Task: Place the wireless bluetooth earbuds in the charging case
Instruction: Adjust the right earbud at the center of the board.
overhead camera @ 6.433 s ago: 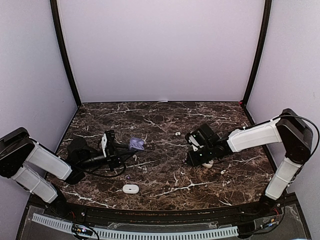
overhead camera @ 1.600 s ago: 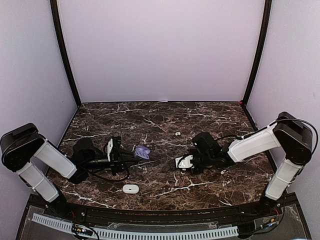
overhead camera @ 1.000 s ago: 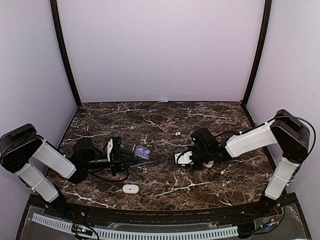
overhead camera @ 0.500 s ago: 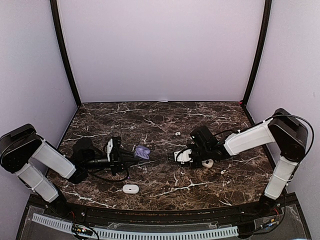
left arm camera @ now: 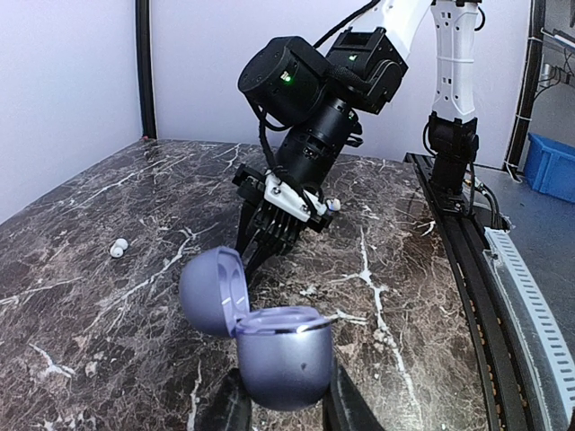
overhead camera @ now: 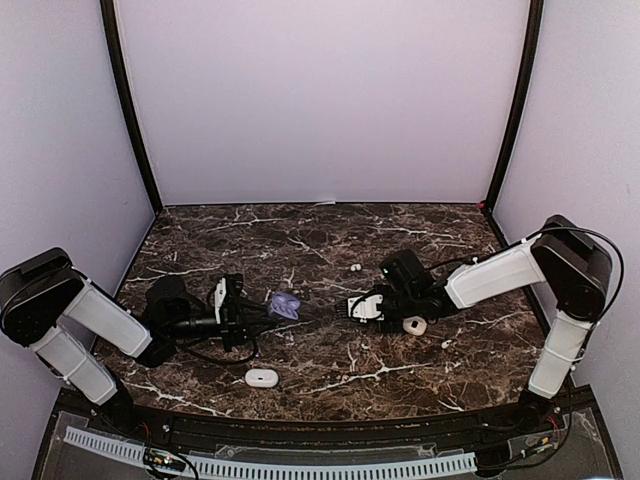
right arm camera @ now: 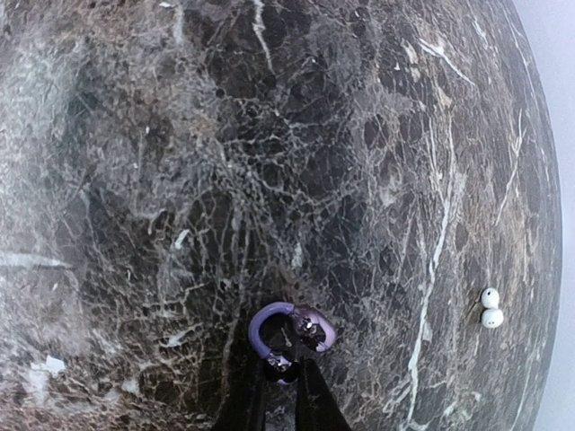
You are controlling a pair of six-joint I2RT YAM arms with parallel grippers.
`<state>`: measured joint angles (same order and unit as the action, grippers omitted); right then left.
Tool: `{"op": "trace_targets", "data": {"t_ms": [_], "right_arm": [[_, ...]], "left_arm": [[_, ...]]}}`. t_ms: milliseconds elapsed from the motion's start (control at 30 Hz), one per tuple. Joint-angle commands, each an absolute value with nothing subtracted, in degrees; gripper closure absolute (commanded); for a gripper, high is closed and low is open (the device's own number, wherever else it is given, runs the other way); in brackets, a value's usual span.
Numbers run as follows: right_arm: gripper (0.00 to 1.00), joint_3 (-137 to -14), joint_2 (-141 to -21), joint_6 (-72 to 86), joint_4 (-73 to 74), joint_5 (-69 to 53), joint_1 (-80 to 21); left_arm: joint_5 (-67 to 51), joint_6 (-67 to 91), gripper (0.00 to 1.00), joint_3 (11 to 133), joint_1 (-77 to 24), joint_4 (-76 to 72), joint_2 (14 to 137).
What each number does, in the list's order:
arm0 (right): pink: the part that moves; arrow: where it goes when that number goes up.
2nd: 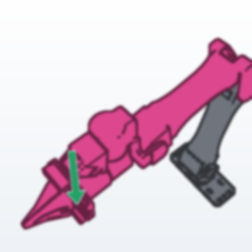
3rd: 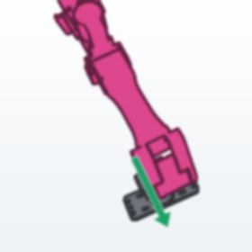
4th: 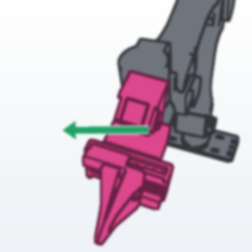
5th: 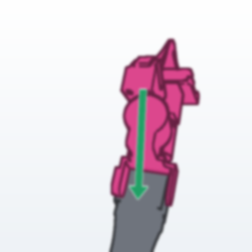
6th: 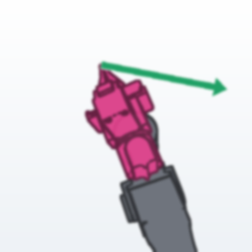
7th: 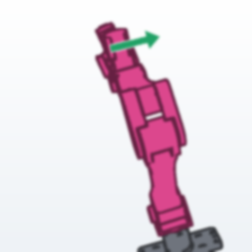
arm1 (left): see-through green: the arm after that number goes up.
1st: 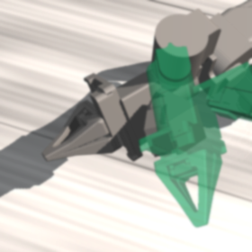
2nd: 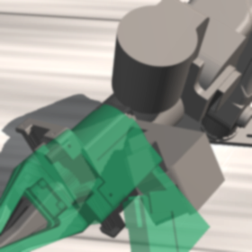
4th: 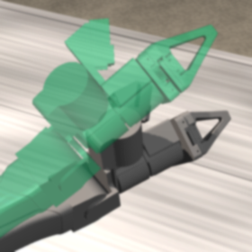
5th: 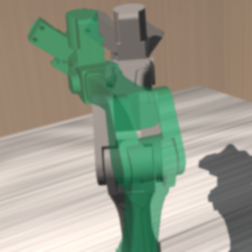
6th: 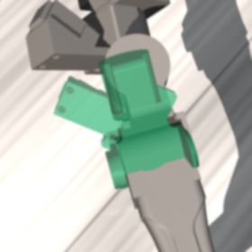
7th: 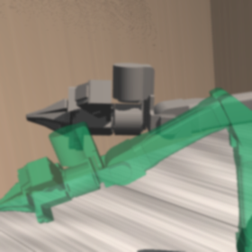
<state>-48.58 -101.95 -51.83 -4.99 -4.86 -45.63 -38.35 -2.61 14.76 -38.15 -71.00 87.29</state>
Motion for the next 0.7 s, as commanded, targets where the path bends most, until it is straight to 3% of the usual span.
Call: {"op": "trace_targets", "data": {"t_ms": [0,433,667], "right_arm": [[0.94,-49.8,-102.9,-51.2,-4.8,-5.1,-44.9],[0.99,-47.6,-97.7,-48.5,-5.8,-13.0,-44.0],[0.87,-49.6,-94.6,-37.8,-5.8,-16.0,-43.9]], "left_arm": [[-38.5,-3.5,0.78,15.6,-38.3,-71.3,85.7],[-38.6,-3.5,0.78,15.5,-38.3,-71.1,85.3],[-38.8,-3.3,0.78,15.5,-38.3,-71.3,85.2]]}}
